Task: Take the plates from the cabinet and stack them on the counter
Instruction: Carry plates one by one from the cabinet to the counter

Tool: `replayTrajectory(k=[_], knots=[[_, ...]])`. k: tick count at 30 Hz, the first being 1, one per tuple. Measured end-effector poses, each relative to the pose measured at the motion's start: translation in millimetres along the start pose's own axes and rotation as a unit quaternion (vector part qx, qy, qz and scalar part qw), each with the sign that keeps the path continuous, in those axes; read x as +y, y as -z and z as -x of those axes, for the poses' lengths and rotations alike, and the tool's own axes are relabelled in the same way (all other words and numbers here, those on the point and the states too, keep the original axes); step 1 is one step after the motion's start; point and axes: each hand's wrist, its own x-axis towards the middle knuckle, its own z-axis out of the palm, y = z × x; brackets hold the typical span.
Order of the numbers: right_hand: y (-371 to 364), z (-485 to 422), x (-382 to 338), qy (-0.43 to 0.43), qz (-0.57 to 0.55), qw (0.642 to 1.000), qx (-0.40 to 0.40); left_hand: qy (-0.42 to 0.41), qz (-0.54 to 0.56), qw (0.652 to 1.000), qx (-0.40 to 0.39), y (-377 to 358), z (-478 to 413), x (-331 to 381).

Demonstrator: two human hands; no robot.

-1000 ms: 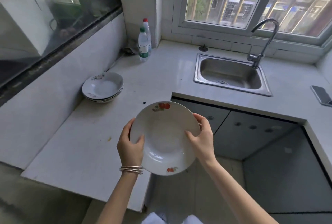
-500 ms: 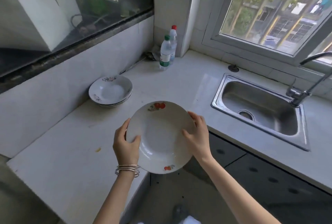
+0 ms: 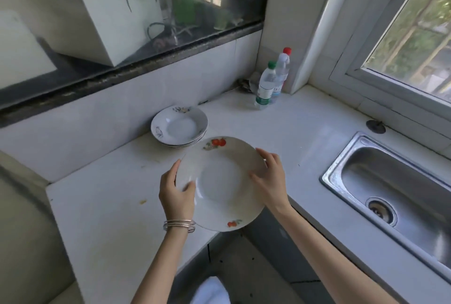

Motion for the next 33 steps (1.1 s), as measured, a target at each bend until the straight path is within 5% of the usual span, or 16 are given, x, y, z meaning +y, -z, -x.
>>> replayTrajectory(k=[33], knots=[[-170,-222,8,-0.045,0.077,0.985,-0.147,0.168,-0.064,0.982,0.064,-50,-213,-75]])
